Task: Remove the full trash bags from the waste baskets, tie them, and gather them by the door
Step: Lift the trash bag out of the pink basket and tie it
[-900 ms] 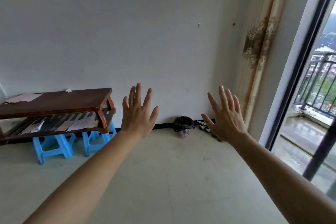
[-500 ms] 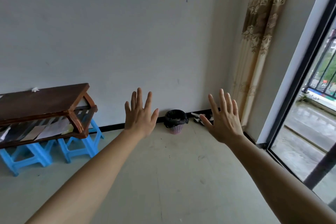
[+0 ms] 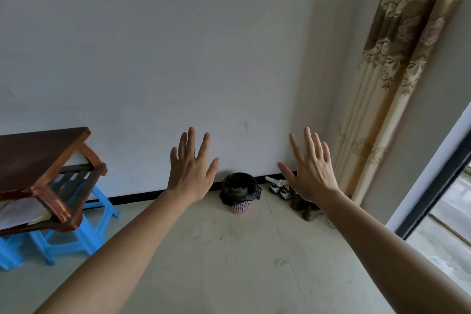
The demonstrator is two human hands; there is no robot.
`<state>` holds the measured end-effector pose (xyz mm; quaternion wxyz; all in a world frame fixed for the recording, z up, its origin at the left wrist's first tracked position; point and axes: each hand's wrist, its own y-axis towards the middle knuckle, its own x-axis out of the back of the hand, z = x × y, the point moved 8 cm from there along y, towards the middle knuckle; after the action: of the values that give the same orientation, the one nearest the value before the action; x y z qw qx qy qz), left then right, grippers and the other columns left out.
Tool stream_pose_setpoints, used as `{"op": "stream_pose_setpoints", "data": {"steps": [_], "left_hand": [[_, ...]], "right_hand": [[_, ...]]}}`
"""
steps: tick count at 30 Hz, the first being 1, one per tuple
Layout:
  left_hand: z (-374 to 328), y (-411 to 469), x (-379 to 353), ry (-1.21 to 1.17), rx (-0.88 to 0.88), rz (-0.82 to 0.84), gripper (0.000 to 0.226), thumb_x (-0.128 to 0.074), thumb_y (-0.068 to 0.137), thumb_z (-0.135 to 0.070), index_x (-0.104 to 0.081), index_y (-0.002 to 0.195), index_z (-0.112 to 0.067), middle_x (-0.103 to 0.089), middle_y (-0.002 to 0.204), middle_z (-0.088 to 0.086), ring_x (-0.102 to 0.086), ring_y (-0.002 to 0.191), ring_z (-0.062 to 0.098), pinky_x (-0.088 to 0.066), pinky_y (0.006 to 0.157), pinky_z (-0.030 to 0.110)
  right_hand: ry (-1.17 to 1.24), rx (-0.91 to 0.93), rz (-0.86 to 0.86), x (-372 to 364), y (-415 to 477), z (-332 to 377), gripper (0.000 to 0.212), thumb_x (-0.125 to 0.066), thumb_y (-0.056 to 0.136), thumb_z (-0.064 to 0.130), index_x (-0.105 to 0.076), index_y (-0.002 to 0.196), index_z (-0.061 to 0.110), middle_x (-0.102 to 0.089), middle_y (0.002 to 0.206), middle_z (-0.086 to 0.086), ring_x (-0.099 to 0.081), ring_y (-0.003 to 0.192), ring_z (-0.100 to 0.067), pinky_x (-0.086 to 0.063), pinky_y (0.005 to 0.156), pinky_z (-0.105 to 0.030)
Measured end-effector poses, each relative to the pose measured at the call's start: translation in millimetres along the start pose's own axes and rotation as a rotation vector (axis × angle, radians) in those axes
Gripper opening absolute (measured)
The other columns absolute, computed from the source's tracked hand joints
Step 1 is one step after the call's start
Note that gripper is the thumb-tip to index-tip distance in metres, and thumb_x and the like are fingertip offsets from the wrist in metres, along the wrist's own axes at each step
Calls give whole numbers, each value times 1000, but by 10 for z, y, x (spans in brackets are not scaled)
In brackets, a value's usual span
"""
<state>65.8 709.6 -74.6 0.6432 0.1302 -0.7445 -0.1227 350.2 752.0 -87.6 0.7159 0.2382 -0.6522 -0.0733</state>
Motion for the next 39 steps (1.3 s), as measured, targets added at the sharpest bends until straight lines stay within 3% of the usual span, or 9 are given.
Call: {"op": "stream_pose_setpoints", "data": {"steps": [6, 11, 21, 30, 34, 39], "left_hand": [[421, 1781, -831, -43, 22, 69, 68, -23, 104, -52, 0, 161, -22, 16, 166, 15, 7, 154, 34, -10, 122, 52], [548, 3037, -1226, -33, 10, 90, 67, -21, 105, -51, -1, 160, -21, 12, 167, 14, 6, 154, 33, -11, 123, 52], [349, 4776, -3021, 14, 52, 306, 68, -18, 104, -53, 5, 160, -22, 18, 166, 13, 12, 154, 31, -3, 124, 52], [682, 5536, -4657, -51, 353, 521, 66, -24, 105, -52, -4, 161, -23, 6, 168, 12, 4, 155, 31, -10, 124, 51], [987, 5428, -5390, -85, 467, 650, 66, -24, 105, -52, -7, 160, -22, 3, 168, 13, 2, 155, 32, -15, 121, 53], [1402, 5060, -6364, -133, 572, 810, 65, -22, 105, -51, -9, 161, -20, -2, 168, 15, 0, 154, 32, -16, 121, 53]], "right_hand": [[-62, 55, 142, -1068, 1658, -137, 82, -28, 96, 68, -5, 160, 23, 1, 166, -17, -5, 153, -38, -9, 124, -51], [-65, 59, 141, -1468, 2739, -341, 79, -27, 97, 67, -7, 160, 23, -2, 167, -16, -7, 153, -36, -10, 123, -48], [26, -20, 301, -3266, 4272, -1280, 81, -22, 97, 68, 5, 160, 23, 5, 167, -16, -3, 154, -36, -9, 123, -47], [164, -27, 594, -5286, 5496, -1650, 80, -21, 98, 66, 5, 159, 21, 2, 167, -14, -6, 153, -33, -16, 122, -47], [210, -44, 746, -6138, 5398, -1502, 79, -23, 98, 66, 3, 159, 22, -1, 167, -13, -7, 153, -32, -16, 121, -47], [177, -115, 852, -7020, 4938, -1356, 78, -26, 98, 65, -7, 159, 20, -20, 162, -14, -18, 150, -31, -20, 119, -48]]}}
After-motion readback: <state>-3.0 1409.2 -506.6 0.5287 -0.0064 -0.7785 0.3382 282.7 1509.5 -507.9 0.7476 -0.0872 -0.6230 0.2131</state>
